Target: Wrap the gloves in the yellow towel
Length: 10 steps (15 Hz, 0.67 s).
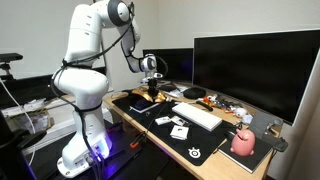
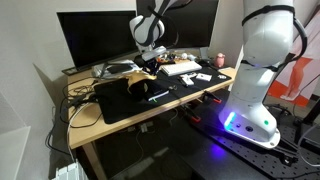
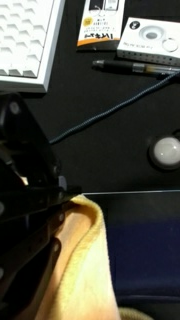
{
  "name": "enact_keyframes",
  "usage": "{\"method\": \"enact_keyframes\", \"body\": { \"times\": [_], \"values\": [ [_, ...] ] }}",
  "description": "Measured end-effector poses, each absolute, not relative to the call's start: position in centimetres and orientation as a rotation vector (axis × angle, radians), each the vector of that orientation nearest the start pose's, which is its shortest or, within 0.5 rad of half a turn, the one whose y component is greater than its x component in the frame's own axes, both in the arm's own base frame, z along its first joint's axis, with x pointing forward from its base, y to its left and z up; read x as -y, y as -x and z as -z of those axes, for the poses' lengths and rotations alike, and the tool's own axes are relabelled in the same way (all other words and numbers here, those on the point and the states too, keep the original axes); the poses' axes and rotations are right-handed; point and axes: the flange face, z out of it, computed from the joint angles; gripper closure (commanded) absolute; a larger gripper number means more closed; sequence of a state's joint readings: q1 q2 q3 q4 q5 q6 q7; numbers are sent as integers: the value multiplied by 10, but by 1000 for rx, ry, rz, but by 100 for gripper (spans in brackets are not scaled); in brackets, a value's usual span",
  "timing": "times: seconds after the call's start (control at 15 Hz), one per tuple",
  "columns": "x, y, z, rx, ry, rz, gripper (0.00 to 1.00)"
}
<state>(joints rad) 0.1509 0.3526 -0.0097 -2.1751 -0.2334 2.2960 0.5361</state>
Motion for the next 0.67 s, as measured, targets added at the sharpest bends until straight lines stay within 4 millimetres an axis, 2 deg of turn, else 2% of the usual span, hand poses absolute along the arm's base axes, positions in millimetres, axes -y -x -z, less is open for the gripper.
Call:
{"method": "enact_keyframes", "body": {
  "times": [0.07, 0.13, 0.2, 0.27, 0.4, 0.67],
  "values": [
    [-73, -532, -204, -357, 3342, -298, 98],
    [-75, -534, -200, -351, 3344, -308, 96],
    [-76, -535, -199, -348, 3345, -309, 100],
    [-76, -538, -202, -342, 3346, -302, 74],
    [-77, -542, -212, -311, 3344, -273, 69],
    [-78, -546, -244, -221, 3339, -192, 40]
  ]
}}
